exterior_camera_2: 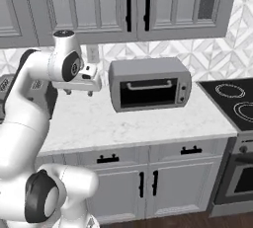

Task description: Take a straw from the drawer in front and place it inside the glass cup on the dining counter.

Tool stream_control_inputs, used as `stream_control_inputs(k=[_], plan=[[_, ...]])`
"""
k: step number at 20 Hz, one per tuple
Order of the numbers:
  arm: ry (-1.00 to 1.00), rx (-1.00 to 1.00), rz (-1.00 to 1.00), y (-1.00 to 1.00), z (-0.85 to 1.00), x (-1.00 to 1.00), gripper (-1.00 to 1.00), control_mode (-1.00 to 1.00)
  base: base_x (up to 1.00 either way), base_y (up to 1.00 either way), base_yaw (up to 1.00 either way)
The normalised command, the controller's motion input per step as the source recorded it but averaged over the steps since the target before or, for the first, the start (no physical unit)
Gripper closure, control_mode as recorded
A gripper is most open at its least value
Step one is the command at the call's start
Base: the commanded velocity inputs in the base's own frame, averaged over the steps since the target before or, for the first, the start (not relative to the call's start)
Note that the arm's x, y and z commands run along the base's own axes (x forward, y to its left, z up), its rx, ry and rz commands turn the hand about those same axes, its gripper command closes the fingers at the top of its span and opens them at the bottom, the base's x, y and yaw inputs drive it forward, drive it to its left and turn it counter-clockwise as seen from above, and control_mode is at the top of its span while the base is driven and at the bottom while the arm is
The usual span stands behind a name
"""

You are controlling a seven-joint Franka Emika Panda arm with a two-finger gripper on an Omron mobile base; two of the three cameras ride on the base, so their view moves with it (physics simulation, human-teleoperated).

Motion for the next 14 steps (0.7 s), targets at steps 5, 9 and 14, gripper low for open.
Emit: stream_control_inputs(k=[5,9,14], plan=[[0.00,0.00,0.00,0.00,0.00,0.00,-1.00,1.00,-0.24,0.75,-0.54],[0.00,0.00,0.00,0.00,0.00,0.00,-1.00,1.00,-0.02,0.51,-0.50],[0.00,0.00,0.00,0.00,0.00,0.00,-1.00,1.00,0.18,0.41,-0.44]])
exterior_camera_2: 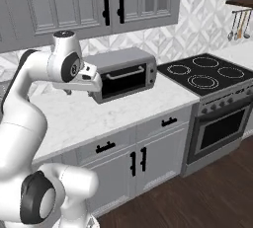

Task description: Take a straw from the drawer in front and place it inside the glass cup on the dining counter.

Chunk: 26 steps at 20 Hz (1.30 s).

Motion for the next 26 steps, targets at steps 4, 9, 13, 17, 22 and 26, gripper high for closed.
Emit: stream_control_inputs(k=[4,9,13,17,22,26], plan=[[0.00,0.00,0.00,0.00,0.00,0.00,-1.00,1.00,0.00,0.54,-0.39],[0.00,0.00,0.00,0.00,0.00,0.00,-1.00,1.00,-0.14,0.57,-0.40],[0.00,0.00,0.00,0.00,0.00,0.00,-1.00,1.00,-0.21,0.58,-0.37],[0.00,0.00,0.00,0.00,0.00,0.00,-1.00,1.00,-0.10,0.66,-0.31],[0.00,0.07,-0.11,0.29,0.01,0.00,-1.00,-1.00,0.00,0.30,-0.10],[-0.01,0.29,-0.09,-0.25,0.14,-0.10,-1.00,-1.00,0.00,0.00,0.00]])
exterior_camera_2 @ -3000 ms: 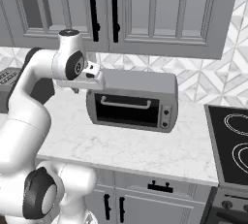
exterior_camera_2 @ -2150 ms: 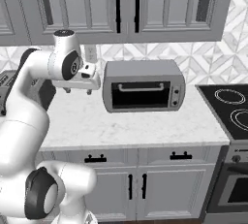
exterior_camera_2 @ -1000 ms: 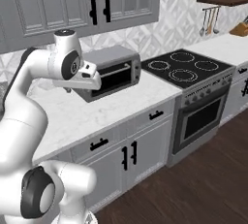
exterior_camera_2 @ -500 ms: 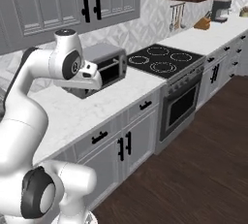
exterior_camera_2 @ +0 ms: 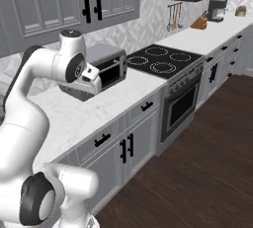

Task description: Take a straw from the drawer in front and place it inside the glass cup on the dining counter.

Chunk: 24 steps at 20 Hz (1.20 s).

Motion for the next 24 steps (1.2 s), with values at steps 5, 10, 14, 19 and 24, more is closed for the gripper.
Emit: stream_control_inputs(k=[5,10,14,19,24], plan=[[0.00,0.43,0.00,-0.84,-0.05,-0.06,-1.00,-1.00,0.00,0.00,0.00],[0.00,0.35,0.00,-0.57,-0.40,0.03,-1.00,-1.00,0.00,0.00,0.00],[0.00,0.29,0.00,-0.43,-0.62,0.22,-1.00,-1.00,0.00,0.00,0.00],[0.00,0.22,0.02,-0.12,-0.78,0.38,-1.00,-1.00,0.00,0.00,0.00],[0.00,0.18,0.06,0.00,-0.70,0.40,-1.00,-1.00,0.00,0.00,0.00]])
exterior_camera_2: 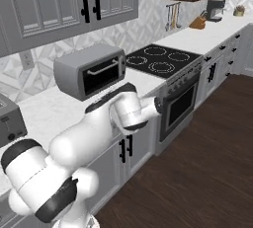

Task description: Take a straw from the drawer in front and place it inside the glass cup on the dining counter.

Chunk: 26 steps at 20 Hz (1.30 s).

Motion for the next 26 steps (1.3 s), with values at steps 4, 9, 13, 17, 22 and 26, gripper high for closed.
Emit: stream_control_inputs(k=[4,9,13,17,22,26], plan=[[0.00,0.18,0.08,0.00,-0.77,0.33,-1.00,-1.00,0.00,0.00,0.00],[0.00,0.16,0.06,0.00,-0.81,0.06,-1.00,-1.00,0.00,0.00,0.00],[0.00,0.13,0.06,0.00,-0.77,0.00,-1.00,-1.00,0.00,0.00,0.00],[0.00,0.14,0.08,0.04,-0.46,0.10,-1.00,-1.00,0.00,0.00,0.00],[0.00,0.13,0.06,0.11,-0.36,0.45,-1.00,-1.00,0.00,0.00,0.00],[-0.01,0.11,0.03,0.11,-0.33,0.50,-1.00,-1.00,0.00,0.00,0.00]])
